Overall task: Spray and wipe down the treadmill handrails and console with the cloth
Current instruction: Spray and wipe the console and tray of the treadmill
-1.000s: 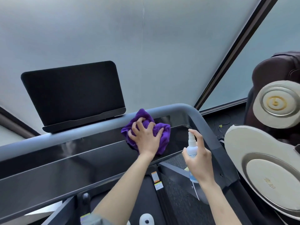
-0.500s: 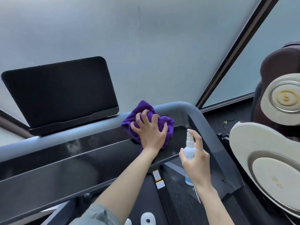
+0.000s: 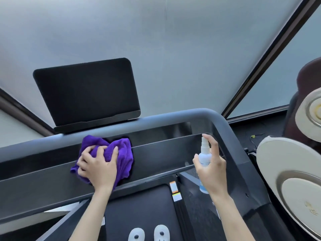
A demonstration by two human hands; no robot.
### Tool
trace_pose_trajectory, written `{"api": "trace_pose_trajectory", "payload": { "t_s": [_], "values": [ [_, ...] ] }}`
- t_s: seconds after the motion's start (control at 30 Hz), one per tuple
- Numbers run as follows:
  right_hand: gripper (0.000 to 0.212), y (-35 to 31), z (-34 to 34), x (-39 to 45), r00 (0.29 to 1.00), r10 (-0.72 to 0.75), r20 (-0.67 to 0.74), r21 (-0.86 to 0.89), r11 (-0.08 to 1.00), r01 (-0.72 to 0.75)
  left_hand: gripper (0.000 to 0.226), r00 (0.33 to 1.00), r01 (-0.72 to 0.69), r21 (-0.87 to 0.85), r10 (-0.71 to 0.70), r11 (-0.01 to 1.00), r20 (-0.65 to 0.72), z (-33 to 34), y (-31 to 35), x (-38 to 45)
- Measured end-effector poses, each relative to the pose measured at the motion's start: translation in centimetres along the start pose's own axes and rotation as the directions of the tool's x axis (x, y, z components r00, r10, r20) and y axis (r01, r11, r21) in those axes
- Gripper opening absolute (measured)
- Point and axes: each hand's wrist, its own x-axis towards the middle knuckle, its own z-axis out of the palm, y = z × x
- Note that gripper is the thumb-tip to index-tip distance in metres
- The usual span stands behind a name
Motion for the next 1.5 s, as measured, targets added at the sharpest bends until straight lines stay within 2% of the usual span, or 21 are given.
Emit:
{"api": "trace_pose_trajectory", "payload": {
  "t_s": [0.07,0.13,0.23,0.37,0.43,0.53,0.73,0.8,0.87,1.07,1.13,1.23,1.27,1.4,1.5],
  "values": [
    [0.066,-0.5,0.6,0.3,1.000,-0.011,-0.002,0.002,1.000,0.011,0.042,0.995,0.095,0.010,-0.095,0.995,-0.034,0.3,0.5,-0.5],
    [0.066,-0.6,0.9,0.3,1.000,-0.005,-0.009,0.007,1.000,0.005,0.041,0.996,0.082,0.028,-0.080,0.996,-0.047,1.2,3.1,-2.5],
    [0.065,-0.6,0.8,0.1,1.000,0.014,-0.026,0.014,1.000,-0.013,0.040,0.998,-0.062,0.014,0.062,0.998,0.012,3.7,8.6,-5.7],
    [0.063,0.2,0.2,0.1,0.997,0.046,-0.059,-0.019,0.999,-0.047,0.038,0.969,-0.212,-0.045,0.216,0.976,0.121,6.6,16.2,-8.3],
    [0.063,0.9,-0.2,0.2,0.995,0.075,-0.066,-0.034,0.996,-0.077,0.034,0.944,-0.278,-0.070,0.286,0.958,0.162,7.3,17.3,-8.5],
    [0.063,1.7,-1.1,0.4,0.991,0.093,-0.097,-0.035,0.995,-0.097,0.028,0.919,-0.339,-0.092,0.351,0.936,0.178,6.7,14.9,-6.8],
    [0.065,2.6,-1.6,-0.3,0.985,0.117,-0.128,0.005,0.993,-0.117,0.032,0.993,-0.104,-0.039,0.106,0.994,0.051,4.1,8.2,-4.3],
    [0.064,3.1,-1.7,-0.5,0.984,0.129,-0.124,-0.006,0.991,-0.130,0.036,0.997,-0.069,-0.025,0.070,0.997,0.031,4.5,8.9,-5.1],
    [0.063,3.7,-2.0,-0.6,0.984,0.139,-0.114,-0.034,0.989,-0.144,0.039,0.994,-0.091,-0.011,0.092,0.996,0.058,5.5,11.7,-6.4],
    [0.066,4.2,-3.5,-0.9,0.982,0.143,-0.120,-0.077,0.985,-0.153,0.040,0.884,-0.351,-0.083,0.359,0.933,0.300,9.7,22.0,-11.6],
    [0.065,4.2,-3.7,-0.8,0.982,0.139,-0.125,-0.079,0.986,-0.150,0.038,0.847,-0.396,-0.107,0.408,0.912,0.342,10.1,22.8,-11.9],
    [0.063,3.8,-3.6,-0.7,0.980,0.146,-0.135,-0.052,0.987,-0.154,0.033,0.780,-0.476,-0.161,0.500,0.864,0.375,8.8,20.7,-10.3],
    [0.062,3.6,-3.4,-0.7,0.979,0.146,-0.142,-0.040,0.987,-0.153,0.032,0.784,-0.475,-0.160,0.499,0.865,0.369,8.1,19.3,-9.6],
    [0.064,2.9,-2.9,-1.4,0.979,0.132,-0.155,0.005,0.991,-0.132,0.035,0.901,-0.335,-0.142,0.361,0.931,0.241,5.8,13.7,-7.9],
    [0.065,3.2,-3.2,-2.2,0.982,0.122,-0.147,-0.007,0.992,-0.125,0.036,0.936,-0.278,-0.078,0.288,0.957,0.203,6.5,14.6,-8.5]
  ]
}}
